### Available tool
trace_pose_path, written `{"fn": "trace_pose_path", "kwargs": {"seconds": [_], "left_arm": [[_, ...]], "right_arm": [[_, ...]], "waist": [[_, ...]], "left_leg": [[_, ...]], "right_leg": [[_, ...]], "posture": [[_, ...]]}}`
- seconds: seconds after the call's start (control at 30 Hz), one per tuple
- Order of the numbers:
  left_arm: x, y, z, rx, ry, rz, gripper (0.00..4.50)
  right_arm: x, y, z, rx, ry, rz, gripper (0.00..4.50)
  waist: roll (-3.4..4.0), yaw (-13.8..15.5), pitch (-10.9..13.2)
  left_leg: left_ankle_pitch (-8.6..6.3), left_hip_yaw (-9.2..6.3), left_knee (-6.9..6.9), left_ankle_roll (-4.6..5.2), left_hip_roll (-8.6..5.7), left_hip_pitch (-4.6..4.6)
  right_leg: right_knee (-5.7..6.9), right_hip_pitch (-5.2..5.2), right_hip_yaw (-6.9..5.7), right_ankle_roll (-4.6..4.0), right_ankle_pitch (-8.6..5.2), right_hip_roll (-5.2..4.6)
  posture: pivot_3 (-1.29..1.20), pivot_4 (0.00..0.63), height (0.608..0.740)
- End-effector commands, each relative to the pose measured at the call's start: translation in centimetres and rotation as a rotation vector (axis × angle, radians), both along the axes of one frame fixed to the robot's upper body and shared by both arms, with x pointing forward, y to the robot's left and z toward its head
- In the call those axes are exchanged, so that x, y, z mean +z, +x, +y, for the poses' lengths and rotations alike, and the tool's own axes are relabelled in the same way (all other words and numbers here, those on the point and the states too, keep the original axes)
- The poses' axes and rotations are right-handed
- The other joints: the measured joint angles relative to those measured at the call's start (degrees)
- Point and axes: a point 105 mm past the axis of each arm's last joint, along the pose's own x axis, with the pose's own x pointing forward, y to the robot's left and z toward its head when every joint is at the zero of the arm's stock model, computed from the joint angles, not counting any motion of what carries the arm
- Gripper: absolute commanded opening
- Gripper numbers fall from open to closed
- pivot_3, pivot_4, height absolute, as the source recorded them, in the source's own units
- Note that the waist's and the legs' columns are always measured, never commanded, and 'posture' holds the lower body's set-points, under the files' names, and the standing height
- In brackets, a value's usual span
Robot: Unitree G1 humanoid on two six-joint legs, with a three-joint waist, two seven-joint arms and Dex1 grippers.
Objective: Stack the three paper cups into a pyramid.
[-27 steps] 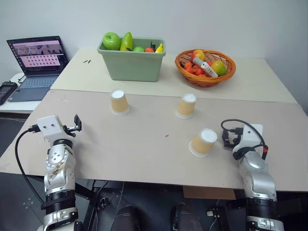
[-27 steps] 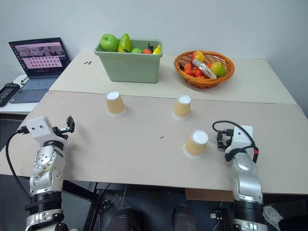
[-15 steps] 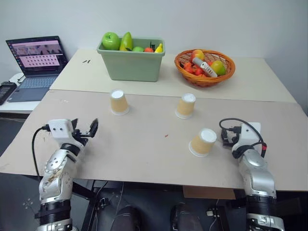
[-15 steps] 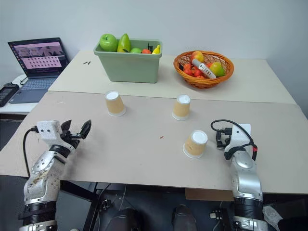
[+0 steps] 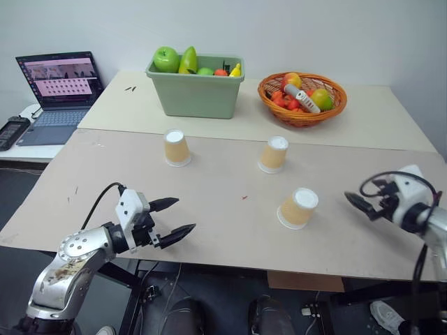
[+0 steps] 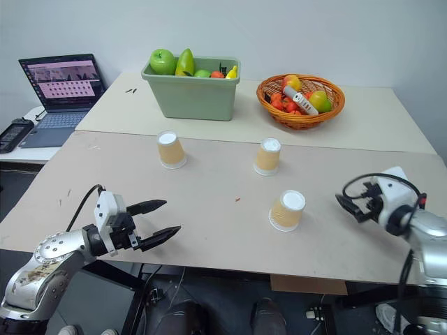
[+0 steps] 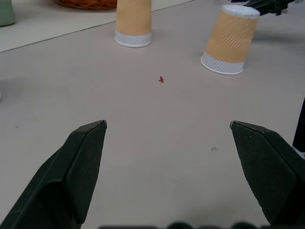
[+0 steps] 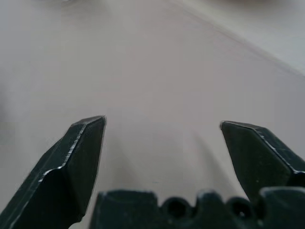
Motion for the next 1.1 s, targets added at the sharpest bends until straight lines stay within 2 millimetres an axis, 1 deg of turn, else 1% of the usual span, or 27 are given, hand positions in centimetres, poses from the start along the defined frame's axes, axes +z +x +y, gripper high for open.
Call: {"fn": "trace_pose_path", "kwargs": {"seconds": [0.03, 0.1, 0.17, 0.27, 0.4, 0.67, 0.9, 1.1], "left_arm": [[0.5, 0.0, -0.5, -0.031, -0.001, -0.026, 4.43], [0.5, 0.1, -0.6, -0.035, -0.001, -0.026, 4.43], [0.5, 0.1, -0.7, -0.038, -0.001, -0.027, 4.43], [0.6, 0.2, -0.7, -0.04, -0.002, -0.026, 4.43], [0.6, 0.1, -0.6, -0.034, 0.004, -0.019, 4.43], [0.8, 0.3, -0.5, -0.025, 0.005, -0.017, 4.43], [0.8, 0.5, -0.4, -0.018, 0.009, -0.017, 4.43], [0.8, 0.6, -0.4, -0.008, 0.008, -0.02, 4.43]], "right_arm": [[-0.5, -2.1, 2.6, 0.208, 0.005, 0.126, 4.5], [-0.8, -2.9, 4.2, 0.297, 0.005, 0.17, 4.5], [-0.7, -3.2, 5.8, 0.356, 0.008, 0.181, 4.5], [-0.4, -2.9, 8.1, 0.41, 0.019, 0.153, 4.5], [0.3, -2.0, 10.3, 0.442, 0.017, 0.095, 4.5], [2.6, -0.3, 12.1, 0.438, 0.08, -0.007, 4.5], [4.1, -0.3, 13.4, 0.461, 0.158, -0.038, 4.5], [3.7, -0.1, 13.3, 0.448, 0.157, -0.021, 4.5]], "waist": [[0.0, -0.3, 0.0], [0.0, -0.7, 0.0], [0.0, -0.8, 0.0], [0.0, -0.5, 0.0], [-0.02, -0.2, 0.0], [-0.03, 0.7, 0.0], [-0.03, 0.8, 0.0], [-0.03, 0.8, 0.0]], "left_leg": [[-0.01, 0.02, 0.0, 0.01, 0.01, 0.04], [-0.02, 0.02, 0.0, 0.03, 0.04, 0.11], [-0.03, 0.02, 0.0, 0.02, 0.06, 0.15], [-0.04, 0.02, 0.0, 0.02, 0.07, 0.17], [-0.06, 0.01, 0.0, 0.02, 0.05, 0.15], [-0.09, 0.01, 0.0, 0.02, 0.02, 0.13], [-0.1, 0.01, 0.0, 0.03, 0.02, 0.11], [-0.1, 0.0, 0.0, 0.04, 0.02, 0.12]], "right_leg": [[0.0, 0.01, 0.03, 0.0, 0.0, 0.0], [0.01, 0.03, 0.09, 0.0, 0.0, -0.01], [0.02, 0.04, 0.14, 0.0, 0.0, 0.0], [0.02, 0.06, 0.14, 0.0, 0.0, 0.0], [-0.03, 0.06, 0.13, 0.0, 0.0, 0.0], [-0.08, 0.07, 0.08, 0.0, 0.0, -0.01], [-0.1, 0.08, 0.07, 0.0, 0.0, -0.01], [-0.12, 0.1, 0.04, 0.0, 0.0, -0.01]], "posture": [[0.0, 0.15, 0.674], [0.0, 0.15, 0.674], [0.0, 0.15, 0.674], [0.0, 0.15, 0.674], [0.0, 0.15, 0.674], [0.0, 0.15, 0.674], [0.0, 0.15, 0.674], [0.0, 0.15, 0.674]]}}
